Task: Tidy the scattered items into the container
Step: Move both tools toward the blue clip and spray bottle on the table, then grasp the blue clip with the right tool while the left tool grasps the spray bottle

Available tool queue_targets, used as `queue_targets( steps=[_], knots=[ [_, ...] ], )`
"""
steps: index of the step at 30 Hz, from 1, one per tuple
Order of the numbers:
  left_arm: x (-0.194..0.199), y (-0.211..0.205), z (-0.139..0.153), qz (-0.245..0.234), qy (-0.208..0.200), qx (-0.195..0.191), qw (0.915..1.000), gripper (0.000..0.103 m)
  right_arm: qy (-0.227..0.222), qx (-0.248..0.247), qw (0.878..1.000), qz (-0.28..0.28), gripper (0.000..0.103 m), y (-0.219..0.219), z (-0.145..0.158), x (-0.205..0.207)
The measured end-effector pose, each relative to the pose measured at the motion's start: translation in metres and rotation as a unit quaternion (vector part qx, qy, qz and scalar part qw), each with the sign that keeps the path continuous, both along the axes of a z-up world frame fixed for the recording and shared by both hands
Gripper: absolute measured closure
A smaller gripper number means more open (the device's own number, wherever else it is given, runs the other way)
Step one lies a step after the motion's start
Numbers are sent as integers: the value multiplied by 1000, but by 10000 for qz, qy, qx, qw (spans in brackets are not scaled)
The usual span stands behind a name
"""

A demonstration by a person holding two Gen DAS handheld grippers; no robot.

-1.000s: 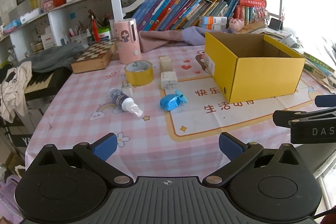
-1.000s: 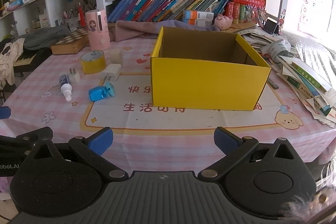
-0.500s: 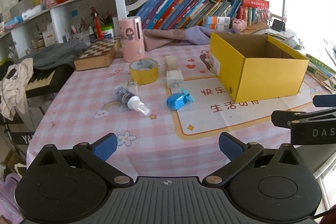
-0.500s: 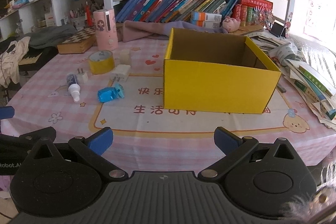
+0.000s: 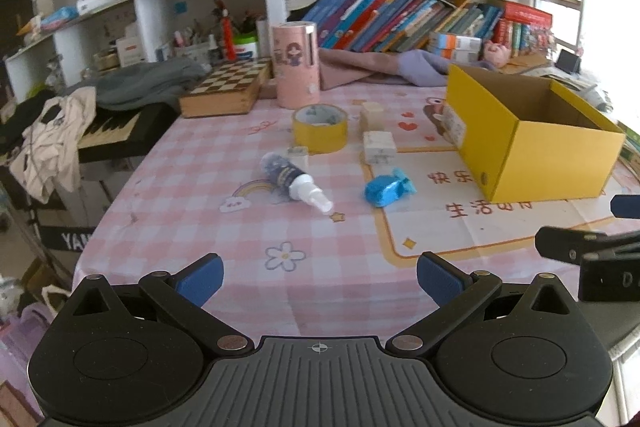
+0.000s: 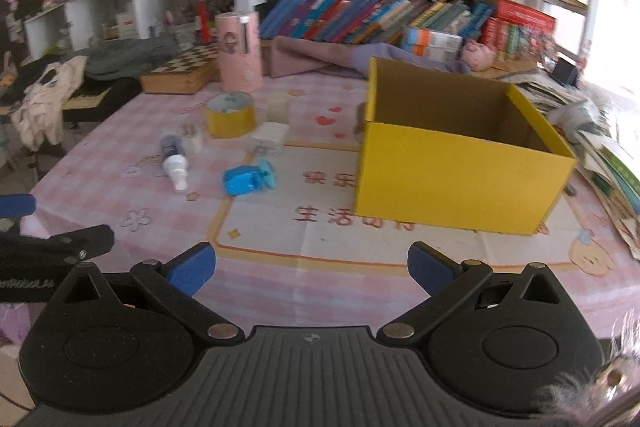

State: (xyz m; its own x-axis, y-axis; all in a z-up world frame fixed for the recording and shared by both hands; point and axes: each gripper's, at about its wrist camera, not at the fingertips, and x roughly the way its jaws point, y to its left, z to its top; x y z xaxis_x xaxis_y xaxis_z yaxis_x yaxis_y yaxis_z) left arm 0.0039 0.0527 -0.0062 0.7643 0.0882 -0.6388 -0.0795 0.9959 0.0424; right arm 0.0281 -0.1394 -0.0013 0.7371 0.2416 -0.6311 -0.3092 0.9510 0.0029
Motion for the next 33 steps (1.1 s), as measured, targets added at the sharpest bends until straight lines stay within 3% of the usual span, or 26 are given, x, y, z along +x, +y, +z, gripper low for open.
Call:
queue_targets(
  steps=[15,26,33],
  knots=[
    [26,19,-10,403,102,-126,9991,0,-111,-278,9963,803,1,33,-7,26],
    [66,33,-16,590,104,-182,9980,0,-107,-417,9877,1506,22,62,-14,66],
    [99,41,-27,614,361,-269,9971,0,198,-427,9867,1555,27,74,-30,103]
  ],
)
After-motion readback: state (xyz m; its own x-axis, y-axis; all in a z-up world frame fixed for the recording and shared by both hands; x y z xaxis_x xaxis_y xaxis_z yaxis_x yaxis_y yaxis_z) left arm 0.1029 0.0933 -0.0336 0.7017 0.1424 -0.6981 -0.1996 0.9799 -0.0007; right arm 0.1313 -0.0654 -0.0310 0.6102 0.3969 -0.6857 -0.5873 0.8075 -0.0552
